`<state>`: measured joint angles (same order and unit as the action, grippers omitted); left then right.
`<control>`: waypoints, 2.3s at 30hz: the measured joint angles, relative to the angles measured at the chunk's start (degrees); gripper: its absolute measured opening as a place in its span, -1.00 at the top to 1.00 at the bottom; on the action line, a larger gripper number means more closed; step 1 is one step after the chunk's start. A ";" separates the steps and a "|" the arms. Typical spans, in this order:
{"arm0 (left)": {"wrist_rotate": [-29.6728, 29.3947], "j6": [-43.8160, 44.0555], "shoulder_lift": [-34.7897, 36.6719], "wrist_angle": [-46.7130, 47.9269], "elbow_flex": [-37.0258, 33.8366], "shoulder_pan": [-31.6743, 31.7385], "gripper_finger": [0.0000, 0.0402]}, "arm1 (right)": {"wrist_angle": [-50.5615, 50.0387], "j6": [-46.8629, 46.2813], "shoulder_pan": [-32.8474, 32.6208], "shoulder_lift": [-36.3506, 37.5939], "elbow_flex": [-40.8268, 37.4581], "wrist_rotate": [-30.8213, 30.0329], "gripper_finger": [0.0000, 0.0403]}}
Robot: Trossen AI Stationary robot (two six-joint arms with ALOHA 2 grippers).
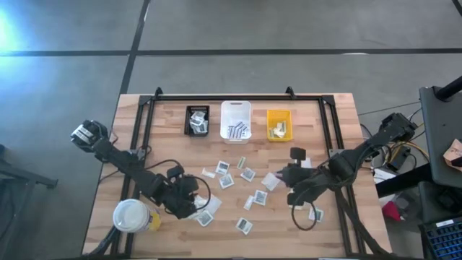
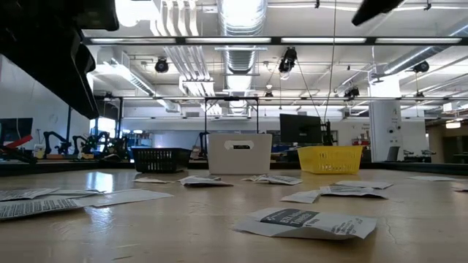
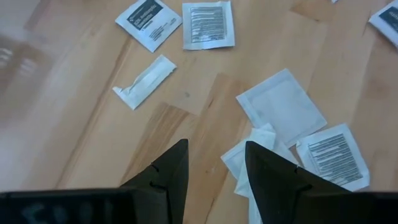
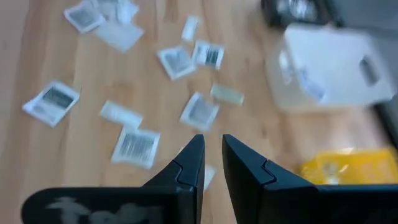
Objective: Pick & Place First Aid Supplies
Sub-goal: Put the blue bandage into the white bin
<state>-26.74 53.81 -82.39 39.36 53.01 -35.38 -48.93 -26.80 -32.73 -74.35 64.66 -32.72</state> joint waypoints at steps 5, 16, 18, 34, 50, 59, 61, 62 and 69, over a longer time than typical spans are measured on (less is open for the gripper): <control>-0.47 -0.01 0.00 1.64 -0.02 0.29 0.25 | -0.73 -3.46 -0.40 -2.54 -1.16 8.12 0.73; -0.63 -0.05 0.00 3.73 -0.04 1.09 0.25 | -4.93 -4.33 -2.63 -17.26 2.12 12.25 0.73; -0.72 -0.05 0.00 3.73 -0.07 1.09 0.25 | -5.53 -4.33 -2.92 -19.54 3.25 12.28 0.73; -13.17 -13.39 0.00 -6.13 -1.68 1.95 0.25 | -9.78 -9.25 -4.13 -29.79 10.67 9.71 0.73; -1.57 -46.58 -4.67 -49.45 -7.51 15.79 0.25 | -15.22 -20.09 -3.64 -27.57 5.17 4.10 0.73; 6.96 -54.59 -12.86 -64.14 -6.46 20.39 0.27 | -7.18 -26.78 -1.49 -22.23 -4.63 4.68 0.73; 7.98 -56.55 -15.09 -65.76 -5.30 21.22 0.31 | -2.54 -26.73 -0.93 -20.35 -7.20 4.70 0.73; 8.06 -57.37 -16.24 -65.95 -4.49 21.58 0.33 | 0.23 -26.55 -0.64 -19.46 -8.50 4.69 0.73; 8.13 -58.73 -22.03 -65.91 -0.55 23.72 0.50 | 19.52 -24.68 2.01 -15.72 -17.62 6.29 0.74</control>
<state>-18.61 -4.92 -104.41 -26.55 52.46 -11.66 -29.40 -51.49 -30.72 -90.06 47.04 -26.43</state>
